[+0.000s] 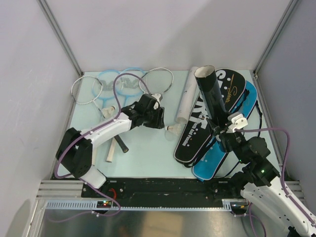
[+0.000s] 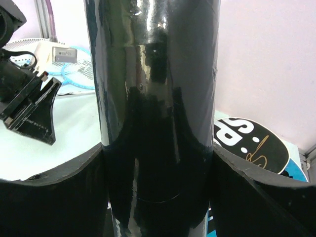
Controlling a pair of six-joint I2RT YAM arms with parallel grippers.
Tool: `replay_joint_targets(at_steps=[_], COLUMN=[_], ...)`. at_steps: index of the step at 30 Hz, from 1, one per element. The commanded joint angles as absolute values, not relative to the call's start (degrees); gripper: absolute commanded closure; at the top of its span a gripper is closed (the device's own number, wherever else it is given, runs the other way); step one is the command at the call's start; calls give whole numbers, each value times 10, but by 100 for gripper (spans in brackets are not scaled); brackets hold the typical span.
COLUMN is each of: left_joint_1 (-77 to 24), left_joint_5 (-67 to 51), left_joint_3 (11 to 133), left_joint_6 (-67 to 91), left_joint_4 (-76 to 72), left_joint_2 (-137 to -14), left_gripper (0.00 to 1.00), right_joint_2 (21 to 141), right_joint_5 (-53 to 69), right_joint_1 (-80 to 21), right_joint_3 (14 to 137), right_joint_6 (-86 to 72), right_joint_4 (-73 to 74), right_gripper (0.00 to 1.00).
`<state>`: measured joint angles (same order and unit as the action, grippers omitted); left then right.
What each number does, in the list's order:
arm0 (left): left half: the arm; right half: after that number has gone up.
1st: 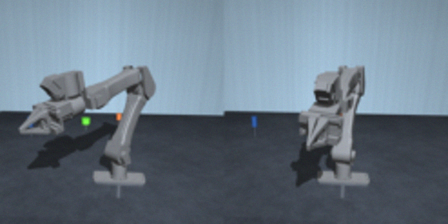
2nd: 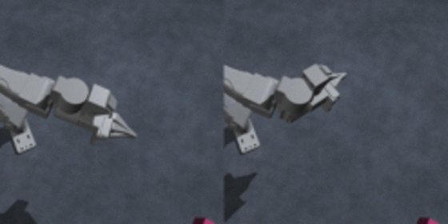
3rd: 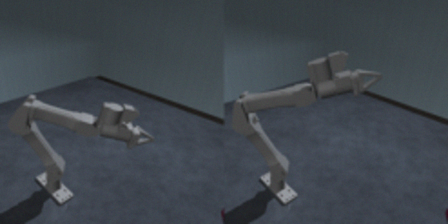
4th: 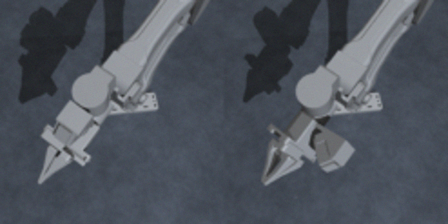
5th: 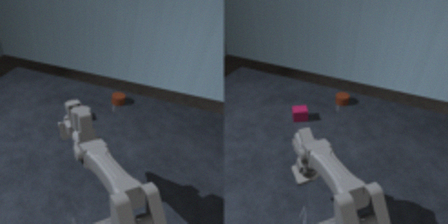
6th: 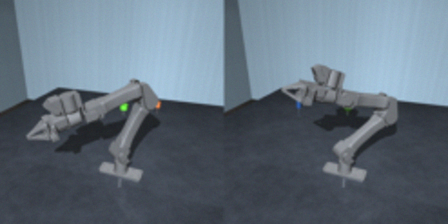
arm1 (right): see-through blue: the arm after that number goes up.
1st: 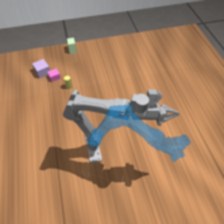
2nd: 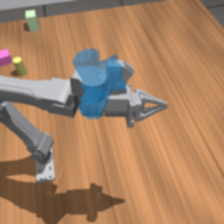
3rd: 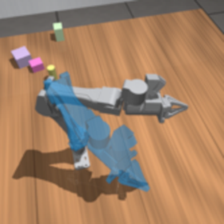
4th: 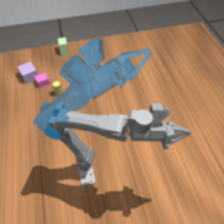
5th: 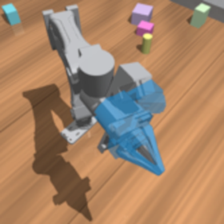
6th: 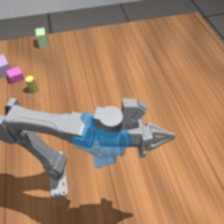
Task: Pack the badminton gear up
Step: Place the lid at the center of the board, then pick up the shuttlecock at the center of the board.
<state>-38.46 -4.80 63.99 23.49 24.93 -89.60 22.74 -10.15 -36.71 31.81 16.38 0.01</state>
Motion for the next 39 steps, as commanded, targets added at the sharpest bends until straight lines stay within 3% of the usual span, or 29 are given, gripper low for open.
replay_joint_targets(at_steps=[1, 11, 23, 39], left_joint_1=[-353, -218, -227, -222], left_joint_5=[55, 100, 58, 125], left_joint_3=[654, 596, 492, 468], left_joint_6=[262, 306, 381, 432], left_joint_4=[240, 227, 70, 41], left_joint_2=[-881, -831, -816, -862], left_gripper=[44, 42, 41, 40], right_joint_2=[211, 211, 221, 225], right_joint_5=[-103, -100, -93, -87], right_joint_1=[-375, -382, -385, -385], right_joint_3=[328, 327, 325, 320], right_joint_6=[150, 151, 155, 160], right_joint_4=[-21, -22, -24, -33], right_gripper=[63, 63, 63, 63])
